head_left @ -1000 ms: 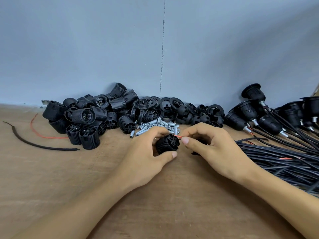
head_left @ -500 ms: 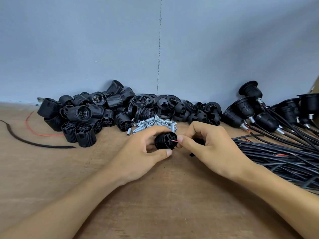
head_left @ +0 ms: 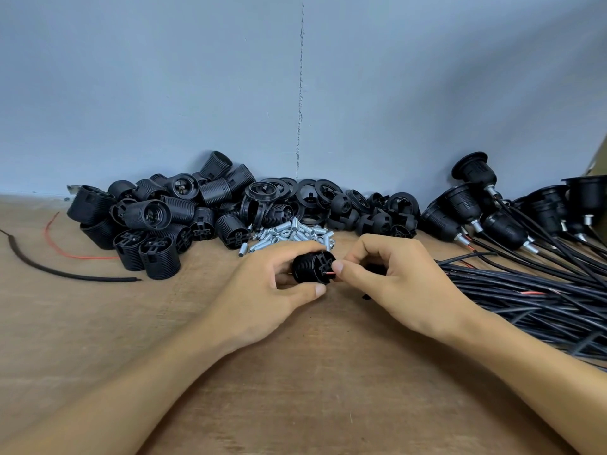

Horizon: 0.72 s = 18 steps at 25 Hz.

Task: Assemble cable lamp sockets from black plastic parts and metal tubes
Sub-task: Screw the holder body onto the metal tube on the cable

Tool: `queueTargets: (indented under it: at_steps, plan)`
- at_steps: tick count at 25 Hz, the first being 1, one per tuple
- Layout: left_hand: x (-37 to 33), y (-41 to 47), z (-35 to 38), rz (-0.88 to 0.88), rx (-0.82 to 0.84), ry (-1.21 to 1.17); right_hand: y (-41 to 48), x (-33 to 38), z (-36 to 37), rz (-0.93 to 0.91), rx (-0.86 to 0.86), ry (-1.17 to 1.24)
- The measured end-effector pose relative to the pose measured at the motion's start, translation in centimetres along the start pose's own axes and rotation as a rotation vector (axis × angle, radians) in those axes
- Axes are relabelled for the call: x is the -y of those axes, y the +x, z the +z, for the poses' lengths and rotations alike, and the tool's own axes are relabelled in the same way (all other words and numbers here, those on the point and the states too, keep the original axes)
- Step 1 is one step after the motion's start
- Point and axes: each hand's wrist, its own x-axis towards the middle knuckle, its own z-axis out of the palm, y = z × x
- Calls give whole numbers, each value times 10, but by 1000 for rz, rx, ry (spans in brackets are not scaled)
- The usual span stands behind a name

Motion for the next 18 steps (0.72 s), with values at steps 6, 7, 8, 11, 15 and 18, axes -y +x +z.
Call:
queueTargets:
  at_steps: [6, 7, 8, 11, 15, 18]
  plan:
    - [-2, -2, 3, 28, -134, 182, 0, 2, 1, 7, -11, -12]
    - [-2, -2, 4, 25, -155, 209, -1, 3, 1, 1, -16, -25]
    - [-2, -3, 4, 21, -167, 234, -2, 4, 1, -4, -18, -37]
    - [-5, -4, 4, 39, -164, 340, -5, 4, 4, -8, -28, -66]
    - [-5, -4, 4, 29, -150, 292, -7, 5, 12, 0, -62, -91]
    - [-5, -4, 5, 33, -132, 301, -8, 6, 15, 27, -78, -84]
